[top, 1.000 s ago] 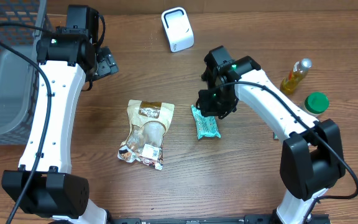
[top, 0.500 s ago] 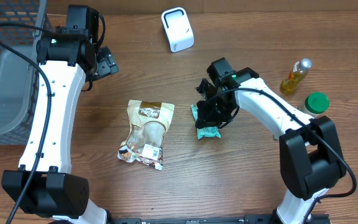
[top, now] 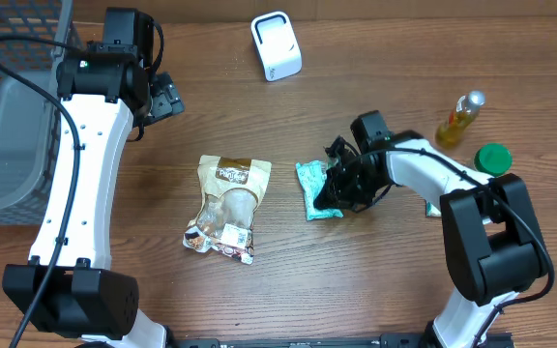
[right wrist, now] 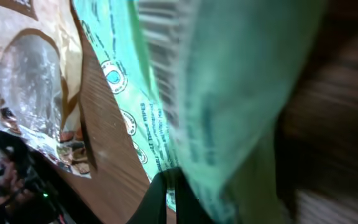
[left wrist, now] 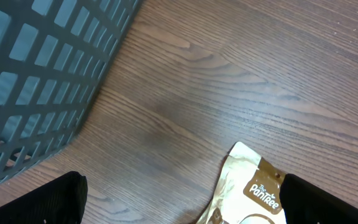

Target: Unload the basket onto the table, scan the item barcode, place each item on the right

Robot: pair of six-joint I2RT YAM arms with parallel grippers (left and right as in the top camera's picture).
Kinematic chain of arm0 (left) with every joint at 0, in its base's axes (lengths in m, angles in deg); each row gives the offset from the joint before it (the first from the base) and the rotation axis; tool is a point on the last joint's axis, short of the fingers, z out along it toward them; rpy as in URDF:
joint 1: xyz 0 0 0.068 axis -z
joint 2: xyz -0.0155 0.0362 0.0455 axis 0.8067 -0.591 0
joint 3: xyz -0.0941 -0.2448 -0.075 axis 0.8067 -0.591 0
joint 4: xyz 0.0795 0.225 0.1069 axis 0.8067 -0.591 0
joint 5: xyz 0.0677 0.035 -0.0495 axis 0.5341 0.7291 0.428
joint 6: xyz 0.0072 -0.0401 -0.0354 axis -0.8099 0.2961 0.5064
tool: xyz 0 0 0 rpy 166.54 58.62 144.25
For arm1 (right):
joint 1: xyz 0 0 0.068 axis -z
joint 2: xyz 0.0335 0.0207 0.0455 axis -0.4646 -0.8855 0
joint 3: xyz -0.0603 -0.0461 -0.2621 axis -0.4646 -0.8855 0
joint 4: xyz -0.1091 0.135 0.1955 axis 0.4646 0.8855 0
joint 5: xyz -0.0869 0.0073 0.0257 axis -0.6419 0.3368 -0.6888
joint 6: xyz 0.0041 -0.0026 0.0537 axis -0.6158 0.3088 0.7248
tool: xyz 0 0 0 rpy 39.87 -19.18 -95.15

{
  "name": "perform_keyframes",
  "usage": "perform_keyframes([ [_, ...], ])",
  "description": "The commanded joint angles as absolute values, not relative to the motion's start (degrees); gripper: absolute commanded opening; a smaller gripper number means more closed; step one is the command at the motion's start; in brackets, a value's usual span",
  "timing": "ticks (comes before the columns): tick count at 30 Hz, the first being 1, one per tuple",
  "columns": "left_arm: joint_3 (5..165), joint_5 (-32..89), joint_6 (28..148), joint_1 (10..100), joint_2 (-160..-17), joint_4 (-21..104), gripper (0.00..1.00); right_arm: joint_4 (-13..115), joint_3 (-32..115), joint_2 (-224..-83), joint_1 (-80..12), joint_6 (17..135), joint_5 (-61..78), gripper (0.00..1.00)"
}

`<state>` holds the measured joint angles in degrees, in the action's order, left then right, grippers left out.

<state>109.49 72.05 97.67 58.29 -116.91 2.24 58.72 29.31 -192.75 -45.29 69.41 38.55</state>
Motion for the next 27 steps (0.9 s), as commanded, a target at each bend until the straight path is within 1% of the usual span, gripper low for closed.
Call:
perform_keyframes([
  [1, 110.6, 72.8, 96.6, 59.1, -116.1, 2.3, 1.00, 56.6, 25.4, -194.7, -45.4, 74.0, 39.6, 0.04],
  [6, 110.6, 72.8, 96.6, 59.1, -116.1, 2.3, 0.99, 57.0, 25.8, -195.1, -44.3, 77.4, 39.4, 0.04],
  [9, 110.6, 72.8, 96.6, 59.1, -116.1, 2.3, 0.99, 60.0, 28.7, -194.6, -44.3, 77.8, 39.4, 0.04],
  [15, 110.6, 72.8, 96.6, 59.1, -116.1, 2.3, 0.99, 71.8, 42.1, -193.0, -44.4, 71.9, 39.4, 0.04],
  [18, 110.6, 72.8, 96.6, 59.1, -116.1, 2.3, 1.00, 75.4, 47.4, -193.0, -44.4, 69.8, 39.4, 0.04],
  [27, 110.6, 72.8, 96.6, 59.1, -116.1, 2.3, 1.00, 71.4, 48.2, -194.7, -44.5, 69.9, 39.2, 0.04],
])
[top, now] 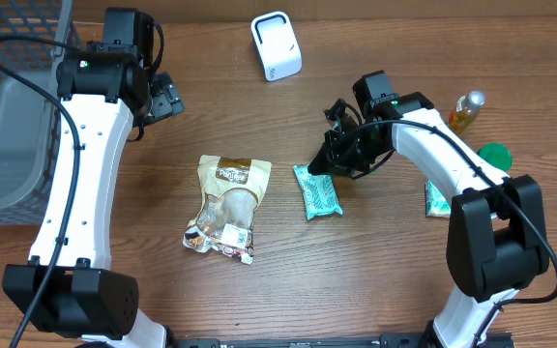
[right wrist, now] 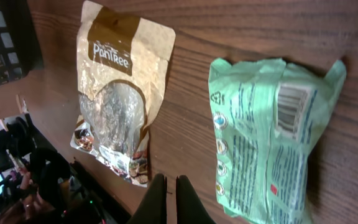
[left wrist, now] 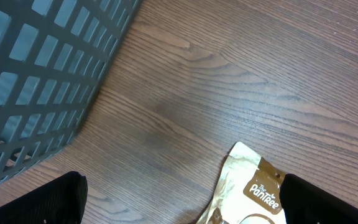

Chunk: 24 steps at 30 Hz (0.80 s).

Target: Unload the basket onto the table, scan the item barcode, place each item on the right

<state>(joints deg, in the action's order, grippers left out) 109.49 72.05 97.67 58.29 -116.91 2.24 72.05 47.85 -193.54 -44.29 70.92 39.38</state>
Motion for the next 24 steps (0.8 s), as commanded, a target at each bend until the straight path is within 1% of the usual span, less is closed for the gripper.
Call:
perform_keyframes([
  [1, 110.6, 72.8, 96.6, 59.1, -116.1, 2.3, 1.00, 71.0, 48.2, -195.2, -44.5, 69.9, 39.3, 0.04],
  [10, 110.6, 72.8, 96.6, 59.1, -116.1, 2.3, 0.99, 68.1, 47.8, -202.5, -44.6, 70.3, 39.4, 0.04],
  [16, 110.6, 72.8, 96.6, 59.1, -116.1, 2.3, 1.00, 61.2, 45.1, -206.3, -44.6, 70.3, 39.4, 0.04],
  [21, 110.6, 72.8, 96.6, 59.1, -116.1, 2.3, 1.00, 60.9, 45.4, -206.2, -44.6, 70.3, 39.4, 0.04],
  [24, 110.6, 72.8, 96.6, 59.1, -116.1, 2.3, 1.00, 64.1, 48.0, -205.7, -44.6, 69.7, 39.5, 0.04],
])
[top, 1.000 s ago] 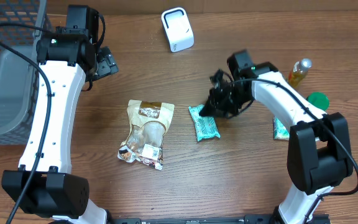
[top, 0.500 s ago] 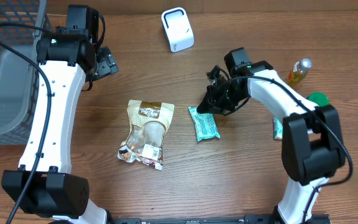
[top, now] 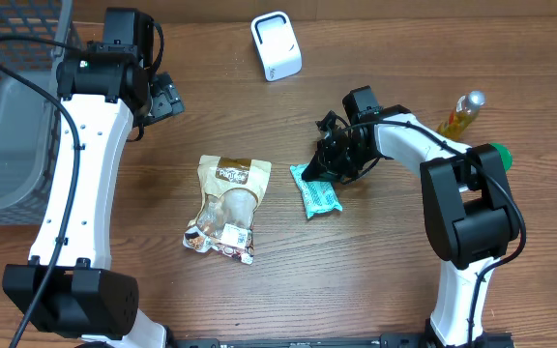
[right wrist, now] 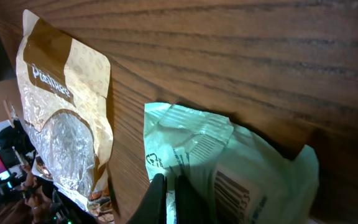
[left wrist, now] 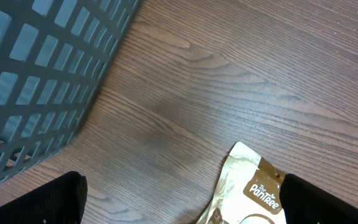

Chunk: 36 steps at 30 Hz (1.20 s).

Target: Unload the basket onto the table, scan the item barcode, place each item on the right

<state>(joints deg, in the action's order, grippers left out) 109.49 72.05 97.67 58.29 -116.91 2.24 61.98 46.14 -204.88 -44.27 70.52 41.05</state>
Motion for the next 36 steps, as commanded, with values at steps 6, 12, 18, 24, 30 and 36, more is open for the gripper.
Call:
perform_keyframes([
  [6, 110.6, 72.8, 96.6, 59.1, -116.1, 2.3, 1.00, 79.5, 58.0, -201.8, -44.7, 62.0, 39.8, 0.04],
  [12, 110.6, 72.8, 96.6, 59.1, -116.1, 2.3, 0.99, 88.2, 58.7, -200.2, -44.7, 61.7, 39.8, 0.04],
  [18, 110.6, 72.8, 96.6, 59.1, -116.1, 2.3, 1.00, 84.0, 50.1, -200.2, -46.2, 61.8, 39.9, 0.04],
  [24, 110.6, 72.8, 96.6, 59.1, -116.1, 2.3, 1.00, 74.3, 37.3, -200.6, -48.0, 62.9, 39.8, 0.04],
  [30, 110.6, 72.8, 96.6, 59.1, -116.1, 2.3, 1.00, 70.8, 34.7, -200.7, -47.9, 65.9, 38.2, 0.04],
  [36, 110.6, 72.8, 96.6, 59.1, -116.1, 2.3, 0.99, 81.7, 47.5, -200.0, -47.9, 63.4, 38.3, 0.04],
])
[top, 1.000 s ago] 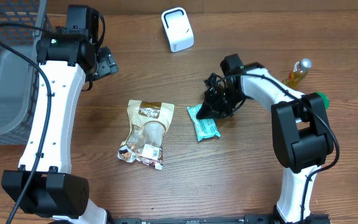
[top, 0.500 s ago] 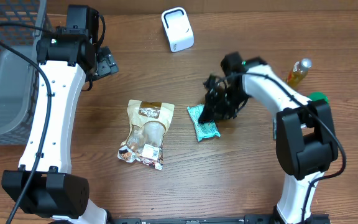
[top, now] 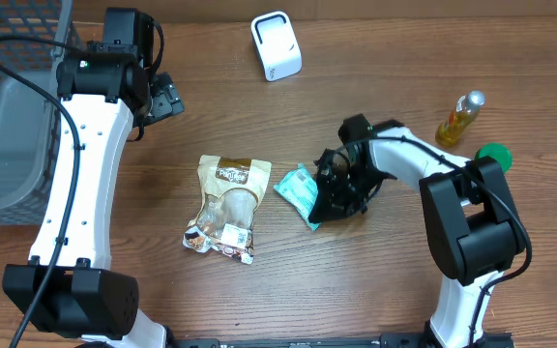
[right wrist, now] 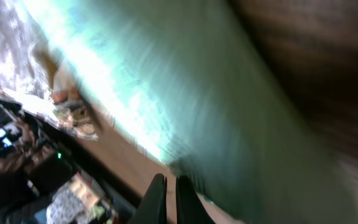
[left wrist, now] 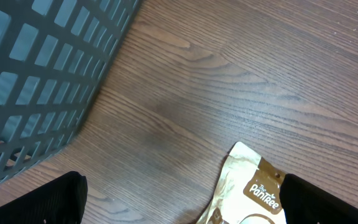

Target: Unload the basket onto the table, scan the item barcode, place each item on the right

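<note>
A pale green packet (top: 296, 188) lies askew mid-table, just right of the Pantree bag. My right gripper (top: 335, 198) is low against the packet's right side, and its arm hides part of the packet. In the right wrist view the packet (right wrist: 185, 81) fills the frame as a green blur, and the right gripper (right wrist: 166, 182) shows its fingers shut, with nothing seen between them. No barcode can be read. The white scanner (top: 277, 45) stands at the back. My left gripper (top: 165, 98) hangs open at the far left, away from the packet.
A brown and white Pantree bag (top: 226, 206) lies left of the packet, and its top corner shows as the Pantree bag (left wrist: 253, 190) in the left wrist view. A grey basket (top: 3, 116) fills the left edge. An oil bottle (top: 459, 118) and green cap (top: 493, 157) stand at the right.
My right gripper has gone from the packet's far end to its right side, nearer me. The packet has turned and shifted left toward the Pantree bag. The left arm is unchanged.
My right gripper was first low on the green packet, fingers shut. Then it stood above the packet, which lay flat with its barcode up. Then it was at the packet's far end. Now it presses the packet's right side, and the packet lies askew.
</note>
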Robot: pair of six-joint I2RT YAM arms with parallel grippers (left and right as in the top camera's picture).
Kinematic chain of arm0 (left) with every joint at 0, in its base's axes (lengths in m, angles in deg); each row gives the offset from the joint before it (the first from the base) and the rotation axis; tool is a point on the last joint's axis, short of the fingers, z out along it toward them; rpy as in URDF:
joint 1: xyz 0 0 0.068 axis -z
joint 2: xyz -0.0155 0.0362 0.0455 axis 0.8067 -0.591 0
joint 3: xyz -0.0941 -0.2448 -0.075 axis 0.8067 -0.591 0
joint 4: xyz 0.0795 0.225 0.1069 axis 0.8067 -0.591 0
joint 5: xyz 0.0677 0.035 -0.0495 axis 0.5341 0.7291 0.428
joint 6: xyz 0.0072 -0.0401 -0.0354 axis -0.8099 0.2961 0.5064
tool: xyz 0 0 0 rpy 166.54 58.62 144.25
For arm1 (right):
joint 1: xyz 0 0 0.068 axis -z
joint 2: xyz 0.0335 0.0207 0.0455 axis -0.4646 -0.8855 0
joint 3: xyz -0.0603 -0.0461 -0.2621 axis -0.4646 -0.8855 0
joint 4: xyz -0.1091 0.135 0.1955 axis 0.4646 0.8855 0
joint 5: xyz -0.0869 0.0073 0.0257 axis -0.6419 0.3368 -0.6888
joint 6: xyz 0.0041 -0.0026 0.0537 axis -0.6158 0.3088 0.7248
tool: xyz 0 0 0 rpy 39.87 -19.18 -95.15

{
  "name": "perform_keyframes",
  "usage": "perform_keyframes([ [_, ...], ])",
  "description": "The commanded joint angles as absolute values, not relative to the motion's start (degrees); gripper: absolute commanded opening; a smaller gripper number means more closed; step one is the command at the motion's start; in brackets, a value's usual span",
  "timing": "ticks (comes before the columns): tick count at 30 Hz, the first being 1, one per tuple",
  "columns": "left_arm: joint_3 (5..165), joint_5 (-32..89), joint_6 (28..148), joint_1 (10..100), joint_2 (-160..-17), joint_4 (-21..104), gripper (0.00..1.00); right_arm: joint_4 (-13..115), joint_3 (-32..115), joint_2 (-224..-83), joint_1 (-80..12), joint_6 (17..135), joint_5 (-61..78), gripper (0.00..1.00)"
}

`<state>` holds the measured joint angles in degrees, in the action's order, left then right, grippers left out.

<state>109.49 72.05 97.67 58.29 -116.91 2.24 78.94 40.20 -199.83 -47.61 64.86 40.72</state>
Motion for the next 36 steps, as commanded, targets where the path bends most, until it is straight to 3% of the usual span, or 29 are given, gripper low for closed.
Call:
perform_keyframes([
  [1, 110.6, 72.8, 96.6, 59.1, -116.1, 2.3, 1.00, 83.5, 49.9, -199.9, -47.9, 62.6, 38.3, 0.04],
  [10, 110.6, 72.8, 96.6, 59.1, -116.1, 2.3, 1.00, 85.9, 57.6, -200.2, -48.0, 64.9, 27.8, 0.04],
  [28, 110.6, 72.8, 96.6, 59.1, -116.1, 2.3, 1.00, 68.6, 47.0, -202.4, -49.5, 71.5, 21.8, 0.05],
  [36, 110.6, 72.8, 96.6, 59.1, -116.1, 2.3, 1.00, 82.7, 63.3, -201.4, -47.9, 71.2, 19.5, 0.17],
])
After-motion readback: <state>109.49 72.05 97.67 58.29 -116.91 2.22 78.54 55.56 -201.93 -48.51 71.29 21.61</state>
